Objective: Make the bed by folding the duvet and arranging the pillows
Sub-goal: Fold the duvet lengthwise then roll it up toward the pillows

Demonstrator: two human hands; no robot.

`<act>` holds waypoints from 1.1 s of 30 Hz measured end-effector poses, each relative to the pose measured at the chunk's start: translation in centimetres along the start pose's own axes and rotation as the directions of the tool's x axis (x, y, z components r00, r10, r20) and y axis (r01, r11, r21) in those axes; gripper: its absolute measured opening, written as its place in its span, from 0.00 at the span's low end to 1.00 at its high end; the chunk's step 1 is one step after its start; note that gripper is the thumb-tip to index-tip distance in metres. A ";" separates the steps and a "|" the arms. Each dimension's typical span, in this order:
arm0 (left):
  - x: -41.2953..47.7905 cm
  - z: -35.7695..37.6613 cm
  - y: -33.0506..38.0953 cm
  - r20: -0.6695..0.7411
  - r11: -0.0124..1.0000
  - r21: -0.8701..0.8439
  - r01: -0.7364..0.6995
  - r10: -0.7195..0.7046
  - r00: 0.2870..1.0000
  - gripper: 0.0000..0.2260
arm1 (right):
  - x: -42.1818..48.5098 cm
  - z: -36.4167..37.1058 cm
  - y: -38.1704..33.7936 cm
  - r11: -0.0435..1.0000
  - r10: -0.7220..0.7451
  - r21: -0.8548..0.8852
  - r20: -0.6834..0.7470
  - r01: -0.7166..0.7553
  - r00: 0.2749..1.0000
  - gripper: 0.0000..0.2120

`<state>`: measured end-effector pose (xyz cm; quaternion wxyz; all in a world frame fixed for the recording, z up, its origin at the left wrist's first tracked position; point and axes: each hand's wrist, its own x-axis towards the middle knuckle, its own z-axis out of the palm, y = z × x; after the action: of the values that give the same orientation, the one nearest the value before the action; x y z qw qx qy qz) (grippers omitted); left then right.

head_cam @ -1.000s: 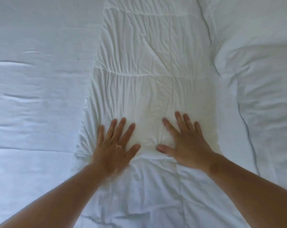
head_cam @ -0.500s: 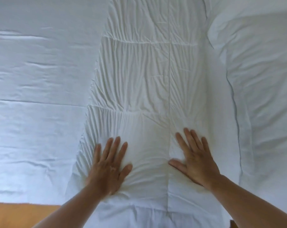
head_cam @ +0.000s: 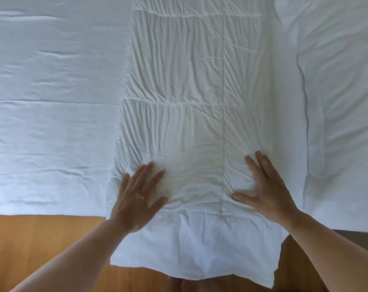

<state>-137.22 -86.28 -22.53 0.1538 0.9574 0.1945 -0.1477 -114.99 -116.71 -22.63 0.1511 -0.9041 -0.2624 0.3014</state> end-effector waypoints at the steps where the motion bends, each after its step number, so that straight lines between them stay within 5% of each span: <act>1: -0.5 -0.8 -1.1 -0.091 0.996 -0.058 0.068 -0.073 0.993 0.36 | -1.3 0.2 -0.1 0.993 0.073 0.100 -0.032 -0.070 0.997 0.55; 2: -1.0 -1.2 -2.5 -0.134 0.969 -0.154 0.192 -0.213 0.968 0.40 | -2.7 0.6 -0.2 0.970 0.180 0.180 -0.084 -0.163 0.980 0.55; 4: -1.7 -1.4 -4.1 0.043 0.772 -0.425 0.473 -0.504 0.863 0.49 | -5.4 2.4 -0.4 0.917 0.376 0.226 -0.213 -0.329 0.902 0.53; 6: -2.5 -0.7 -4.4 0.240 0.582 -0.558 0.592 -0.569 0.786 0.54 | -7.2 4.2 -1.1 0.871 0.474 0.267 -0.231 -0.414 0.849 0.47; 9: -2.9 -0.7 -4.2 0.323 0.514 -0.582 0.630 -0.565 0.759 0.54 | -7.1 4.7 -1.7 0.868 0.477 0.272 -0.225 -0.415 0.850 0.37; 12: -3.0 -1.4 -4.2 0.322 0.554 -0.522 0.649 -0.577 0.751 0.50 | -6.2 2.5 0.3 0.911 0.393 0.211 -0.179 -0.355 0.902 0.32; 17: -4.6 -0.4 -3.4 0.345 0.584 -0.481 0.654 -0.560 0.753 0.43 | -6.2 1.6 3.5 0.874 0.476 0.172 -0.110 -0.455 0.872 0.44; 21: -5.0 -0.9 -5.5 0.522 0.324 -0.690 0.648 -0.399 0.754 0.41 | -5.6 1.4 2.6 0.828 0.377 0.461 -0.035 -0.320 0.925 0.39; 25: -7.1 -0.3 -5.9 0.638 0.131 -0.743 0.656 -0.160 0.754 0.39 | -8.0 1.5 2.7 0.605 0.310 0.696 0.240 -0.386 0.920 0.38; 29: -8.4 0.3 -4.4 0.675 0.060 -0.728 0.683 -0.117 0.729 0.32 | -8.5 0.9 1.9 0.509 0.235 0.716 0.419 -0.478 0.877 0.31; 33: -9.0 0.0 -3.8 0.698 -0.054 -0.709 0.703 -0.199 0.688 0.21 | -8.5 1.0 1.4 0.431 0.339 0.752 0.378 -0.499 0.862 0.36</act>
<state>-146.74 -85.83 -20.33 0.7021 0.4369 0.5201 -0.2139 -120.86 -122.53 -20.06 0.4566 -0.7293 0.1338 0.4917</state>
